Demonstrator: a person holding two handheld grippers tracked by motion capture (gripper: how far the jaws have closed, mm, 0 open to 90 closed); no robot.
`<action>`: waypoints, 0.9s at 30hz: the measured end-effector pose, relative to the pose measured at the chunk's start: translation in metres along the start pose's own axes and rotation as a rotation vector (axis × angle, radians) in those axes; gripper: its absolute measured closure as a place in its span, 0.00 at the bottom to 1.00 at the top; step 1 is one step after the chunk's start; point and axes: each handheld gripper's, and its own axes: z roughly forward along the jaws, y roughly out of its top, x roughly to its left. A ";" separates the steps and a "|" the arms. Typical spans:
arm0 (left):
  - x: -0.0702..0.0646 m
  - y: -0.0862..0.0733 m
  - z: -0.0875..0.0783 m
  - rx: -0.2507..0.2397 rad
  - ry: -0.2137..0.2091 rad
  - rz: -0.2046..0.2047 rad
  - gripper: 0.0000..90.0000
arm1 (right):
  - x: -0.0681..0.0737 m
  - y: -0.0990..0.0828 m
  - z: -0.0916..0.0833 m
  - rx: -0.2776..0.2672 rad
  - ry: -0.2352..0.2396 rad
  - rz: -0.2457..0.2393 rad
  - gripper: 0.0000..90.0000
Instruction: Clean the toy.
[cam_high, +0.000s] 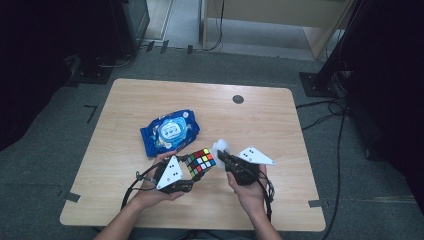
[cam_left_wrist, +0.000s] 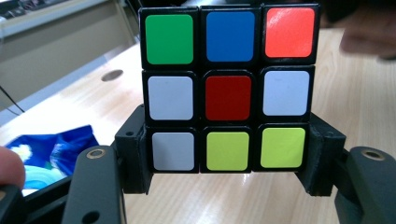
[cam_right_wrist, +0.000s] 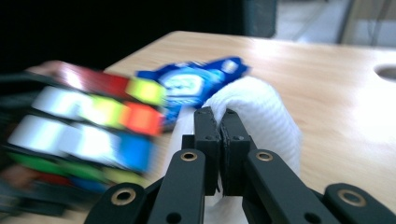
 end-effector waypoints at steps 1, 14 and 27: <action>0.003 -0.001 -0.002 -0.003 0.008 -0.008 0.38 | -0.004 -0.003 0.003 0.010 -0.013 0.012 0.98; 0.038 -0.008 -0.028 -0.063 0.090 -0.125 0.38 | 0.020 -0.021 0.086 0.097 -0.045 -0.016 0.98; 0.046 -0.013 -0.033 -0.064 0.108 -0.150 0.38 | 0.023 -0.029 0.107 0.180 -0.040 -0.034 0.46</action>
